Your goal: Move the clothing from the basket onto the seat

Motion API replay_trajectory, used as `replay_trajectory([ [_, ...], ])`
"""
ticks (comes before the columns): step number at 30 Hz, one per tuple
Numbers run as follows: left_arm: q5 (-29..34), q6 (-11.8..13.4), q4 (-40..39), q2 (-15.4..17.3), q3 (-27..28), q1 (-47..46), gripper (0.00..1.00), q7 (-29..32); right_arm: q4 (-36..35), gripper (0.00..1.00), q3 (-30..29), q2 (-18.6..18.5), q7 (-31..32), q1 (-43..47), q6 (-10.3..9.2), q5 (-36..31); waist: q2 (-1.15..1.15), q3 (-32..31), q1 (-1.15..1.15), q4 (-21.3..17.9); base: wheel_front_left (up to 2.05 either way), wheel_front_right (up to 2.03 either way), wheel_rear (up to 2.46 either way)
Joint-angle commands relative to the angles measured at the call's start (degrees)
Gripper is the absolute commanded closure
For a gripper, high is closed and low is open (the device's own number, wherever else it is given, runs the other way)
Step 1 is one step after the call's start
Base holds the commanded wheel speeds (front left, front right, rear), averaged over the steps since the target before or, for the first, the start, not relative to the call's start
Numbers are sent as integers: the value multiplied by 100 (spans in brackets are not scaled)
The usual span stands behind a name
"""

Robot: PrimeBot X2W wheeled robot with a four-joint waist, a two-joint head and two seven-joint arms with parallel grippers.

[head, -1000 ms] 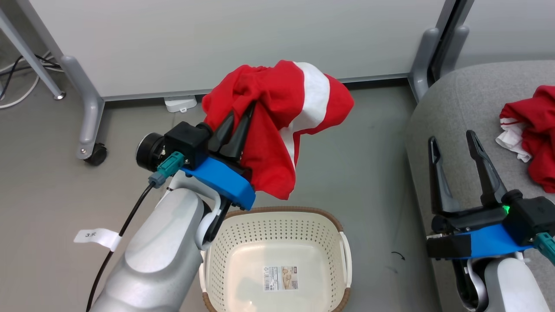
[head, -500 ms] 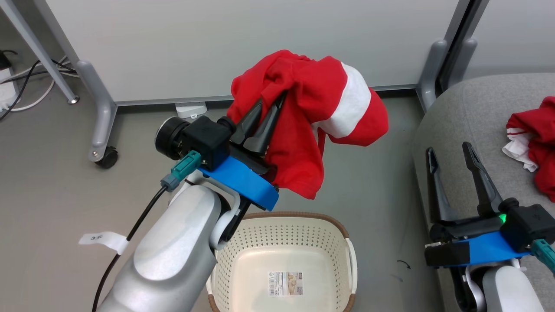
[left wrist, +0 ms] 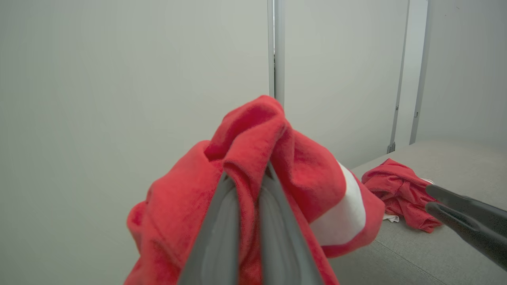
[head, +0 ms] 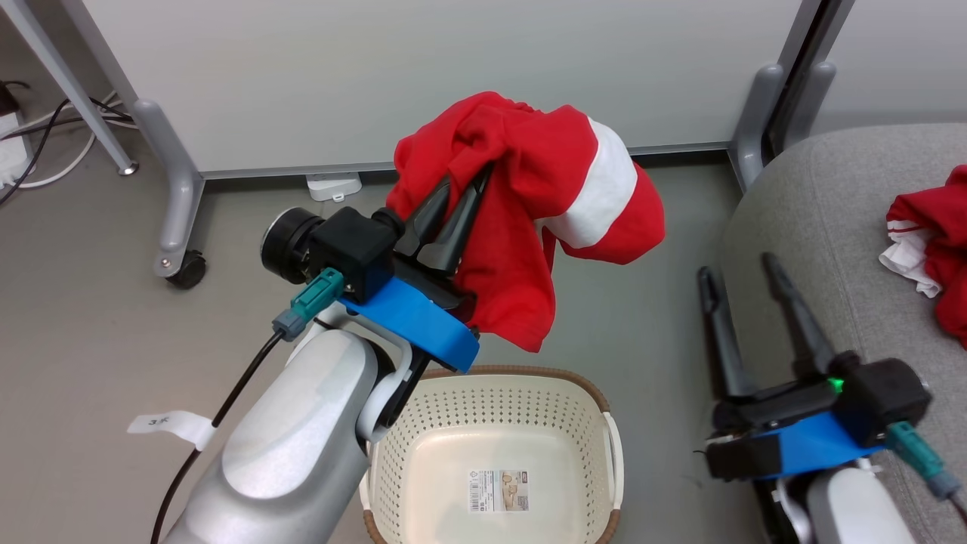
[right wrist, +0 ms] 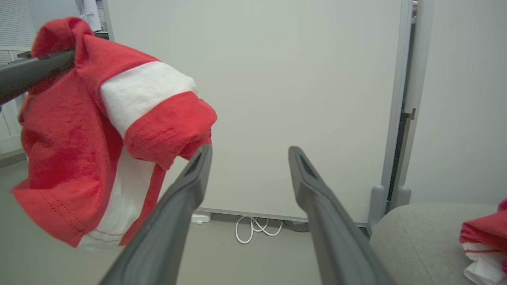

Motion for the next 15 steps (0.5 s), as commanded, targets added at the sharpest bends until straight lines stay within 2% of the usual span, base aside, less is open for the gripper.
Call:
replay_trajectory([
  [1, -6, 23, -27, 23, -9, 41, 100, 3, -39, 0, 196, -2, -20, 89, 3, 31, -1, 6, 0, -2, 0, 0, 0],
  [9, -2, 45, -20, 3, -72, -9, 100, -9, -62, 0, 1193, -5, -20, 108, 3, 175, -1, 28, 0, 23, 0, 0, 0],
  [15, 10, 27, -5, -43, -153, -107, 100, -23, 209, 0, 1748, -10, -20, -163, 3, 173, -1, 74, 0, 99, 0, 0, 0],
])
